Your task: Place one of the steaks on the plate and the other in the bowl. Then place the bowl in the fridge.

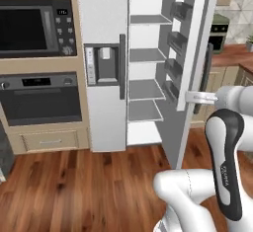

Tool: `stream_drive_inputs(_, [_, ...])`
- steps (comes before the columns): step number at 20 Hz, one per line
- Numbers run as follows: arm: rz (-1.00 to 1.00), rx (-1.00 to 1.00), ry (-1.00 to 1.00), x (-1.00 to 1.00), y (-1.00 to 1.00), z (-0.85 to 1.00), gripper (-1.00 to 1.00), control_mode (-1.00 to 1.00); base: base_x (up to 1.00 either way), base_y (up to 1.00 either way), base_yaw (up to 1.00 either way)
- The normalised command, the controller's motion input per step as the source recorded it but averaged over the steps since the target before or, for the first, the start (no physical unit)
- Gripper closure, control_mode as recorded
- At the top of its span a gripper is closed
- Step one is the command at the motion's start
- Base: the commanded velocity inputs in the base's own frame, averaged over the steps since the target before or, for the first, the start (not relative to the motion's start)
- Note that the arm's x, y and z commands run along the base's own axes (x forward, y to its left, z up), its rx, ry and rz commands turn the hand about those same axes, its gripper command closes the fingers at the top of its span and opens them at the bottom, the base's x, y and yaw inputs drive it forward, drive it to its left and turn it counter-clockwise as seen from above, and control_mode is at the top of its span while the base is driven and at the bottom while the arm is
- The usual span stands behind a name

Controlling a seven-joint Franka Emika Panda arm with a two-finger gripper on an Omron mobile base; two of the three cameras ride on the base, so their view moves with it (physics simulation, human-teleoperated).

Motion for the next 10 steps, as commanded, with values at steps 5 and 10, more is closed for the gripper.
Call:
stream_drive_inputs(5, [0.00,0.00,0.00,0.00,0.00,0.00,-1.00,1.00,-1.00,-0.54,0.00])
stream_drive_inputs(10, [0.00,0.00,0.00,0.00,0.00,0.00,-1.00,1.00,-1.00,-0.11,0.00])
